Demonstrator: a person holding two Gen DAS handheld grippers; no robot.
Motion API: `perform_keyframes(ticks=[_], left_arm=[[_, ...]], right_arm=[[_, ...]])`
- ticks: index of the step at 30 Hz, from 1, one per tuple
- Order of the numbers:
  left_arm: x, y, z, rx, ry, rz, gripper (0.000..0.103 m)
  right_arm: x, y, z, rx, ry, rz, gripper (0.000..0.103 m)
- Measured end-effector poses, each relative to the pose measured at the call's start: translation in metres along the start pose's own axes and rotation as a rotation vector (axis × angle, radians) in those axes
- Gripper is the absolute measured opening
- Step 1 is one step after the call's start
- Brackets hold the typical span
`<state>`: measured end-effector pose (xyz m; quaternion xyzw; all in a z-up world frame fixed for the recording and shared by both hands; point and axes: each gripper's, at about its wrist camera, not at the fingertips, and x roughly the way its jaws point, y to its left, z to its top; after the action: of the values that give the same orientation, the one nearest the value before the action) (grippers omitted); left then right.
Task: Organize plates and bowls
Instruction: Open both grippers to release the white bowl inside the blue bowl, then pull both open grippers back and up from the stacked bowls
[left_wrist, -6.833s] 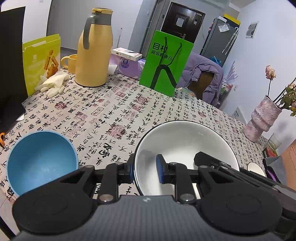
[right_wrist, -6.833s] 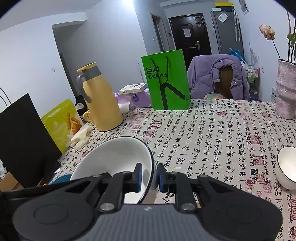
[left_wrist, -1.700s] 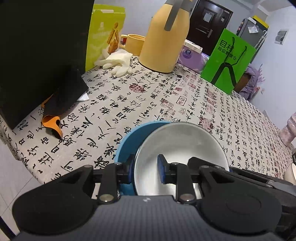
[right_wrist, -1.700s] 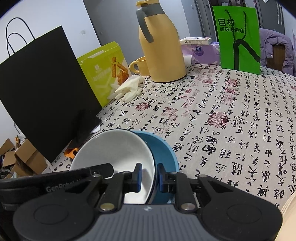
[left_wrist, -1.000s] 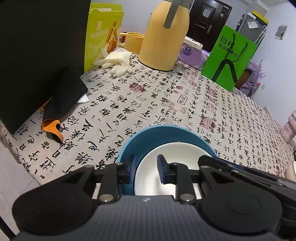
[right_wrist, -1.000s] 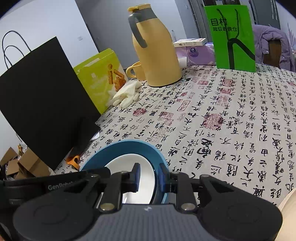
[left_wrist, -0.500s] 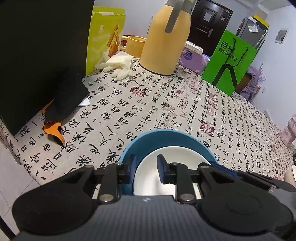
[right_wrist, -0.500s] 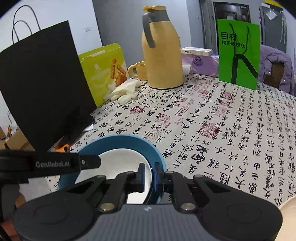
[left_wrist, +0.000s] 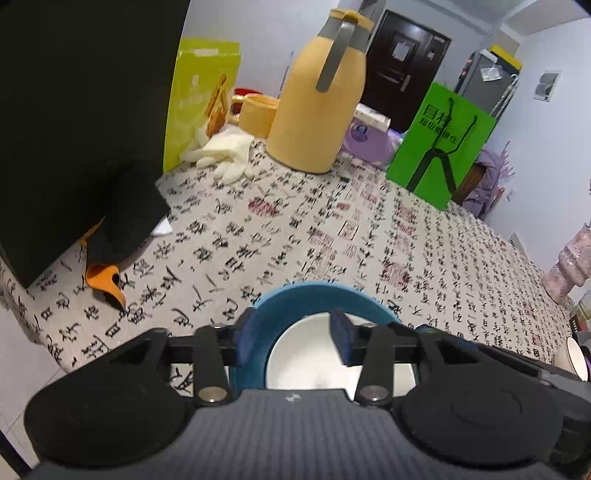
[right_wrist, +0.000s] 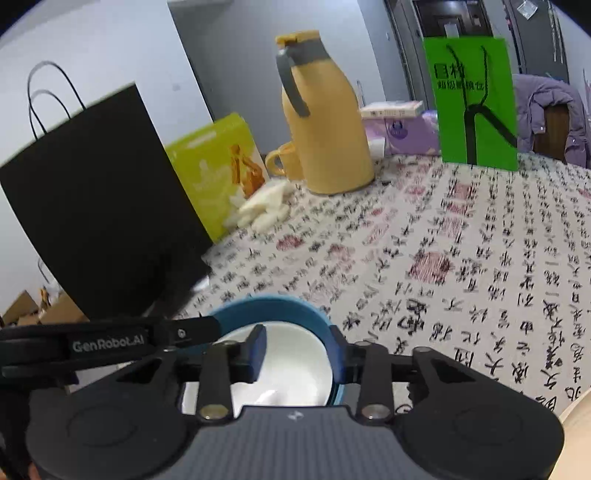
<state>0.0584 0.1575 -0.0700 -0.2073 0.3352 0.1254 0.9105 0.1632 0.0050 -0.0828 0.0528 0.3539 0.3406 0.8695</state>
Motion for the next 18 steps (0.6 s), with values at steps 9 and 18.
perform_keyframes(ticks=[9,18], left_arm=[[-0.026,0.004,0.002,0.059,-0.121,-0.001,0.092],[-0.044,0.009,-0.010,0.066,-0.247,-0.028,0.103]], right_arm=[[-0.026,-0.016,-0.002,0.022,-0.079,-0.010,0.083],[-0.049,-0.015,-0.011,0.000,-0.146,-0.012,0.103]])
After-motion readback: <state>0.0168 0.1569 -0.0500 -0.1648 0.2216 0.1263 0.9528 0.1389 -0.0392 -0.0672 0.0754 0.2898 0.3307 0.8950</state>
